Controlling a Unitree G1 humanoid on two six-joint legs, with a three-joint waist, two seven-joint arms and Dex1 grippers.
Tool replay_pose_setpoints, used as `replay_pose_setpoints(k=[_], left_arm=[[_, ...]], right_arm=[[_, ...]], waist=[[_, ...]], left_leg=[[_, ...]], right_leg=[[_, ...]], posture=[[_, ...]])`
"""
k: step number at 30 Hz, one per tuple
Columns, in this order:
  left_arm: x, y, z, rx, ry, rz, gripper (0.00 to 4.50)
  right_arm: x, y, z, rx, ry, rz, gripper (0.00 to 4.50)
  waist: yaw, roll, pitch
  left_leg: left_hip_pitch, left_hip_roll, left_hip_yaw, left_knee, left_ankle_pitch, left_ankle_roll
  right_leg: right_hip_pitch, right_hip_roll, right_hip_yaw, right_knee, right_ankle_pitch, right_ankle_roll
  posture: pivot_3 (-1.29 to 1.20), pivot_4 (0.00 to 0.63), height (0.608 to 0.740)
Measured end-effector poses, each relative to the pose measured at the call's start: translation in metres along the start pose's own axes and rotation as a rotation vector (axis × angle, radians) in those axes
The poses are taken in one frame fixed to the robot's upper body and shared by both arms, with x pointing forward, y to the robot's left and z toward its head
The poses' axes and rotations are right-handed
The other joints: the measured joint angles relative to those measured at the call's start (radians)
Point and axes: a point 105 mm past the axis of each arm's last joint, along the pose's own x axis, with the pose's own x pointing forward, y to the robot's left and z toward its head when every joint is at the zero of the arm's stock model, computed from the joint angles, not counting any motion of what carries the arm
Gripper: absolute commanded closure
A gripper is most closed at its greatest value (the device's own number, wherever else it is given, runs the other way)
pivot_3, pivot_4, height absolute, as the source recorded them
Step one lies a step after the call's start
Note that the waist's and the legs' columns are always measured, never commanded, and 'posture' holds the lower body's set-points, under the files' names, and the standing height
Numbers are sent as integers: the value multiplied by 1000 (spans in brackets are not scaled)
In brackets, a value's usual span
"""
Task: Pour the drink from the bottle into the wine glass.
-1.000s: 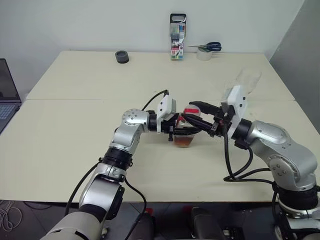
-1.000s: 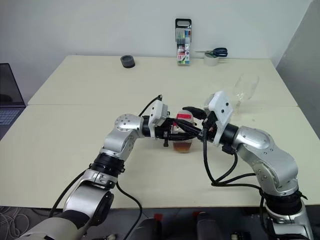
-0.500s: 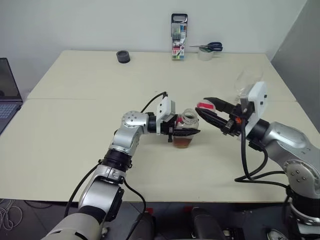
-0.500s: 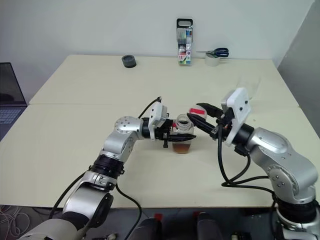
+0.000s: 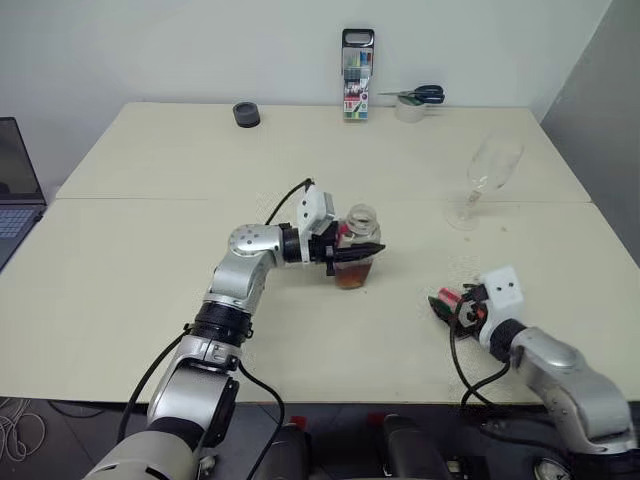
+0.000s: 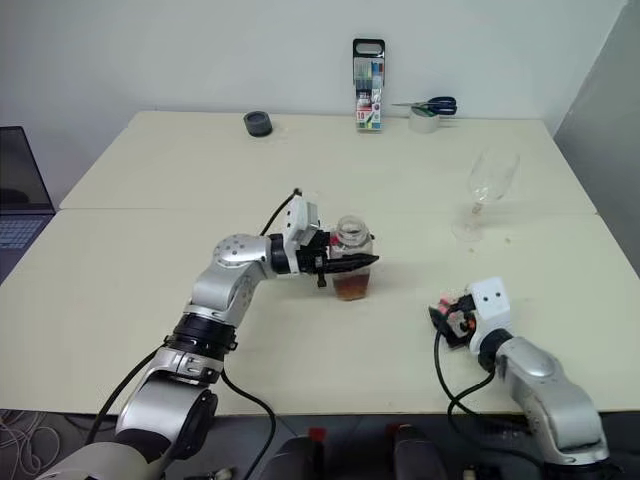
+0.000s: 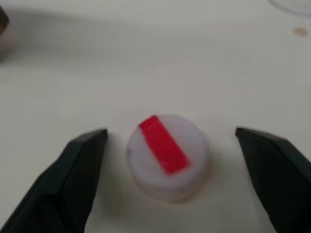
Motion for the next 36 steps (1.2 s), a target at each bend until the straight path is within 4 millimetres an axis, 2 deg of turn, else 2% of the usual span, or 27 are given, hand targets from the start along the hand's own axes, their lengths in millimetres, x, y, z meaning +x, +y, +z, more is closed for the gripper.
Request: replay_pose_setpoints(k=[4,8,9,11,14,17,21,26,30,36], left_arm=[[-21,20,4,3,4,120,2851],[-46,46,3,-13,12,292,2851],[-54,54,2,-21,16,347,2851],[-70,69,0,-27,25,461,2855],[-85,83,-2,-24,24,585,2861],[-105,94,-6,-29,32,707,2861],[-128,105,-6,-19,23,866,2861],[-149,110,-16,-37,29,999,2861],[-153,111,-18,-38,33,1034,2861],[-154,111,-20,-32,32,1050,955]], right_arm=[[-8,-4,-4,-48,40,17,0],[-15,-1,8,-99,9,98,0],[-16,5,17,-108,-23,144,0],[-20,25,49,-146,-133,262,0],[-25,53,87,-183,-262,417,0],[-19,76,103,-178,-296,536,0],[2,105,121,-201,-312,654,0],[19,118,128,-210,-291,703,0],[25,125,127,-224,-276,735,0],[27,126,129,-240,-273,739,0]], waist=[[4,0,0],[11,0,0],[10,0,0],[4,0,0],[4,0,0],[4,-1,0],[0,-1,0],[4,-1,0],[3,-1,0],[1,-1,0]], left_leg=[[0,0,-1,0,0,0],[0,0,0,0,0,0],[0,0,0,0,0,0],[0,1,-1,0,0,0],[0,1,-2,0,0,0],[-1,1,-2,0,0,0],[-1,0,-2,0,0,-1],[-2,-1,-2,0,2,-4],[-2,-1,-2,0,2,-4],[0,-1,-1,0,2,-4]], right_leg=[[0,0,-1,0,0,0],[0,0,-1,-1,0,0],[0,0,-1,-1,0,0],[0,1,-1,-1,0,0],[0,1,-2,-1,0,0],[0,1,-2,-1,0,0],[-1,0,-2,-1,0,0],[-1,-2,-3,-2,0,0],[-1,-3,-3,-1,0,0],[-1,-2,-3,1,0,0]], posture=[[0,150,740],[0,150,740],[0,150,740],[0,150,740],[0,150,740],[0,150,740],[0,150,740],[0,150,740],[0,150,740],[0,150,740]])
